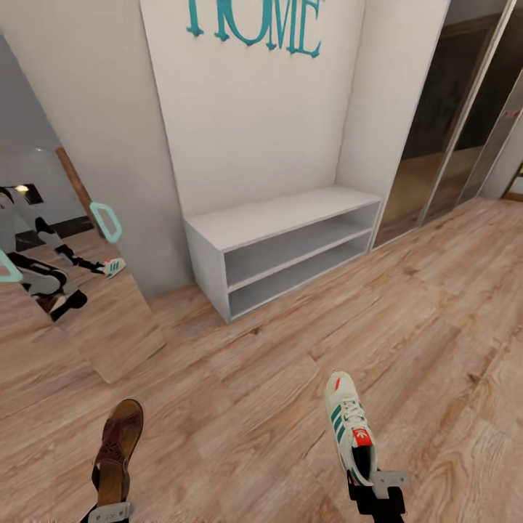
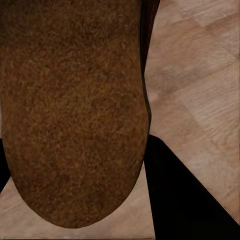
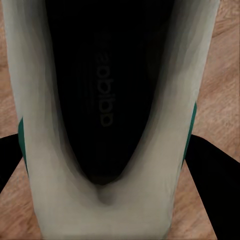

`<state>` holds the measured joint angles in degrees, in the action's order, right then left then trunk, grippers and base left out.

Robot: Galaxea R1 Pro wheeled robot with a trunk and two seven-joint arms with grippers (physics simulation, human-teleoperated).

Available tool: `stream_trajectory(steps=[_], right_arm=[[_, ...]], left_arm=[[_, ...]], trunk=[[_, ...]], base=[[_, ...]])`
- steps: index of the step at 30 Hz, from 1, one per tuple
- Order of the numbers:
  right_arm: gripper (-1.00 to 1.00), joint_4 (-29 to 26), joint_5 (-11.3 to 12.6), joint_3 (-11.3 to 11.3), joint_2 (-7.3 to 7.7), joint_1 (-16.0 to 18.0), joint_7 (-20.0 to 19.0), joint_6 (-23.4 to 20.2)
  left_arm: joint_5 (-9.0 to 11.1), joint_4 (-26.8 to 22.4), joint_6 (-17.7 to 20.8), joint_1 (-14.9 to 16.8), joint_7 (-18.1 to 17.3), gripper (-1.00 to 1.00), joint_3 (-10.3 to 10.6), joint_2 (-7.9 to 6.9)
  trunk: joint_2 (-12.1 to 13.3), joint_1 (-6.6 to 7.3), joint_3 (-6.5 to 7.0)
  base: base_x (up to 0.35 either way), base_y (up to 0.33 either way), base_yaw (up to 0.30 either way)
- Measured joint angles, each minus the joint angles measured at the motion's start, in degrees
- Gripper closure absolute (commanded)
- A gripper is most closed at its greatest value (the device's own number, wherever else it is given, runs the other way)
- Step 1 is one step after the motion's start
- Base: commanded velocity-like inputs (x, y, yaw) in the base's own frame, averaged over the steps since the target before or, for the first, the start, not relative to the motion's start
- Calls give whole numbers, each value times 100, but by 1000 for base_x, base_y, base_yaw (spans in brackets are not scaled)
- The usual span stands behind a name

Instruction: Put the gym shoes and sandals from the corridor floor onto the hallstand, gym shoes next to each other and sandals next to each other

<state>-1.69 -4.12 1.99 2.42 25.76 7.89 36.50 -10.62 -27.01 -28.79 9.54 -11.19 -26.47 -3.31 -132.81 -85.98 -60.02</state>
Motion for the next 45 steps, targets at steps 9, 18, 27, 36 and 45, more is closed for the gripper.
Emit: stream_trajectory(steps=[9, 18, 27, 36, 45], right_arm=[[100, 0, 0, 0, 0, -2, 1, 0], [100, 1, 0, 1, -1, -3, 2, 0], [100, 1, 1, 0, -1, -2, 5, 0], [100, 1, 1, 0, -4, -2, 6, 3], [100, -7, 1, 0, -2, 0, 8, 6]], left_arm=[[0, -1, -3, -2, 0, 100, 0, 0], [-9, -2, -11, 0, -6, 100, 5, 29], [17, -8, 9, 5, 129, 100, -21, 56], [17, -5, -13, 5, 745, 100, -1, 54], [-39, -10, -15, 6, 713, 100, 53, 69]], trunk=[[361, 198, 136], [523, 286, 183], [523, 286, 179], [523, 286, 179], [523, 286, 179]], base=[[0, 0, 274], [0, 0, 274], [0, 0, 275], [0, 0, 278], [0, 0, 279]])
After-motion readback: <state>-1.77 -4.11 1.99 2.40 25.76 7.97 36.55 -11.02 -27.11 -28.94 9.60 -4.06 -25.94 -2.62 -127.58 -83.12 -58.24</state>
